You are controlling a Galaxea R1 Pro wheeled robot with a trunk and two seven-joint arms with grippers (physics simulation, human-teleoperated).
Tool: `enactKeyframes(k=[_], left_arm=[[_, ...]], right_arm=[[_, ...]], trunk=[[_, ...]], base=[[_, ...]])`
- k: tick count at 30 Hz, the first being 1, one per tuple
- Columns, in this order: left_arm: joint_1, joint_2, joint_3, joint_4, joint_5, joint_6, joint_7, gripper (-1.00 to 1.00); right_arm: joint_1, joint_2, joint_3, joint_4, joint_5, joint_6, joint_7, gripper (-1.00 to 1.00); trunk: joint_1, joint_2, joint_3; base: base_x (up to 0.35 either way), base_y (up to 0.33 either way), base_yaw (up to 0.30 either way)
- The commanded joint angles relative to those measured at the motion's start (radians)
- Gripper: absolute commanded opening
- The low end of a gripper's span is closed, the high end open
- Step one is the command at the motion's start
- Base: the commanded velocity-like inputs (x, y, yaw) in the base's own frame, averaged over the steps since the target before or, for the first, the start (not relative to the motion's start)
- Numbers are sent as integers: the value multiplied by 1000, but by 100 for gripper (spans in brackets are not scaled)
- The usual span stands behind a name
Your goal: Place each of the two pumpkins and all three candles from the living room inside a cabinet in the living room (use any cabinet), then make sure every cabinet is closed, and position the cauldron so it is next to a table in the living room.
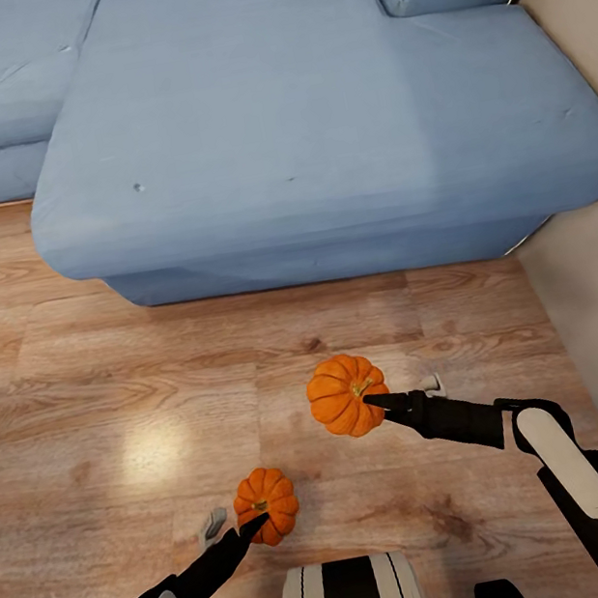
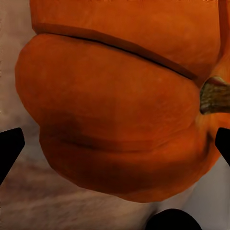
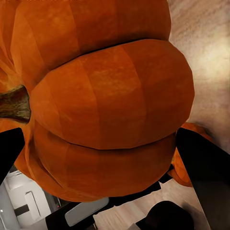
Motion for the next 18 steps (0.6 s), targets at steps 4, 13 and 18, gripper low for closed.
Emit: enactKeyframes(k=[4, 13, 18], left_arm=[[0, 1, -4, 0, 11, 9, -1, 100], [0, 3, -4, 0, 11, 9, -1, 100], [0, 2, -4, -2, 11, 9, -1, 100]], right_arm=[[0, 0, 0, 0, 8, 2, 10, -100], [0, 0, 0, 0, 7, 2, 10, -100], [0, 0, 1, 0, 7, 2, 10, -100]], trunk=[[0, 0, 0], [0, 0, 0], [0, 0, 0]], base=[[0, 0, 0], [63, 0, 0], [13, 0, 0]])
